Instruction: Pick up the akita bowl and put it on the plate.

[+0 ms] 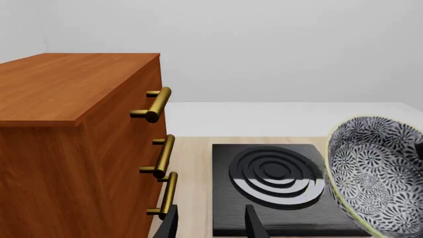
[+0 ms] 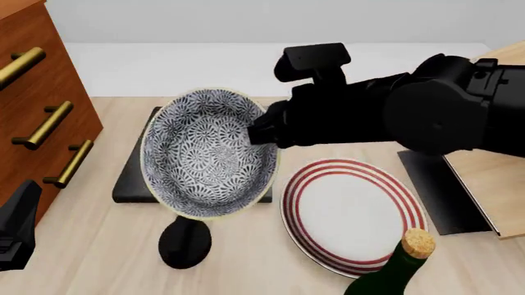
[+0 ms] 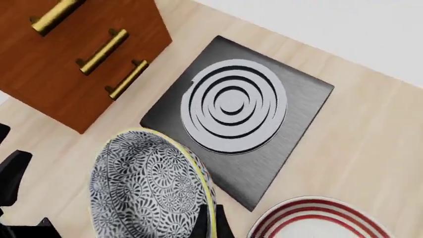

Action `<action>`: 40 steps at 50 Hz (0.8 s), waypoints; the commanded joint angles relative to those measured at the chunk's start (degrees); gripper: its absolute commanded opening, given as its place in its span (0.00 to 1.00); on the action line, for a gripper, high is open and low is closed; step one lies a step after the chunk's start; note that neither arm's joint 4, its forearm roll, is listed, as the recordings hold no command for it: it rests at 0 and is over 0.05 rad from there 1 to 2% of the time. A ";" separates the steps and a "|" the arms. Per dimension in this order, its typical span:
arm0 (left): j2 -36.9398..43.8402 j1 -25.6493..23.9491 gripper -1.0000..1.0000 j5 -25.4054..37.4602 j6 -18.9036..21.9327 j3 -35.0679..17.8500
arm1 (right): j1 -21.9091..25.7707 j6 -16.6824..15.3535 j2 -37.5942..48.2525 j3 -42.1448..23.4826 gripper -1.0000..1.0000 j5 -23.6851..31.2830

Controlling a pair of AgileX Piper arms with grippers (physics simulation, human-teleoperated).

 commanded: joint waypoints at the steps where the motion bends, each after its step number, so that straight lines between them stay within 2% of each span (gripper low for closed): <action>1: -0.01 0.00 1.00 0.00 0.01 0.00 | -5.66 1.83 -4.56 3.41 0.00 -1.71; 3: 0.00 -0.01 1.00 0.00 0.00 0.00 | -6.80 2.55 -5.31 4.53 0.00 -2.12; 7: 0.01 0.00 1.00 0.00 0.01 0.00 | -8.40 2.01 -6.62 6.47 0.00 -2.72; 10: 0.00 0.00 1.00 0.00 -0.01 0.00 | -10.77 5.22 -7.21 8.32 0.00 -3.61; 13: 0.01 0.00 1.00 0.00 0.00 0.00 | -11.81 4.86 -8.11 9.47 0.00 -3.21; 19: 0.00 0.01 1.00 0.00 0.00 0.00 | -15.19 8.06 -10.09 12.26 0.00 -3.44; 21: 0.00 0.00 1.00 0.00 0.01 0.00 | -16.78 7.87 -10.27 12.39 0.00 -3.41; 22: 0.00 0.01 1.00 0.00 0.00 0.00 | -16.64 10.63 -10.73 13.71 0.00 -3.71; 23: 0.00 0.01 1.00 0.00 0.00 0.00 | -17.73 10.98 -10.77 13.80 0.00 -3.98; 26: 0.01 0.00 1.00 0.00 0.01 0.00 | -19.10 9.40 -10.73 13.56 0.00 -3.33; 30: 0.00 0.00 1.00 0.00 -0.01 0.00 | -21.73 8.92 -10.05 13.40 0.00 -2.90; 35: 0.00 -0.01 1.00 0.00 0.00 0.00 | -22.68 11.17 -10.55 15.37 0.00 -2.13; 37: 0.00 0.00 1.00 0.00 0.01 0.00 | -23.02 10.76 -10.46 15.65 0.00 -1.83; 38: 0.01 0.00 1.00 0.00 0.01 0.00 | -23.40 12.17 -10.35 16.73 0.00 -1.92; 40: 0.00 0.00 1.00 0.00 -0.01 0.00 | -23.10 11.34 -10.84 17.14 0.00 -1.59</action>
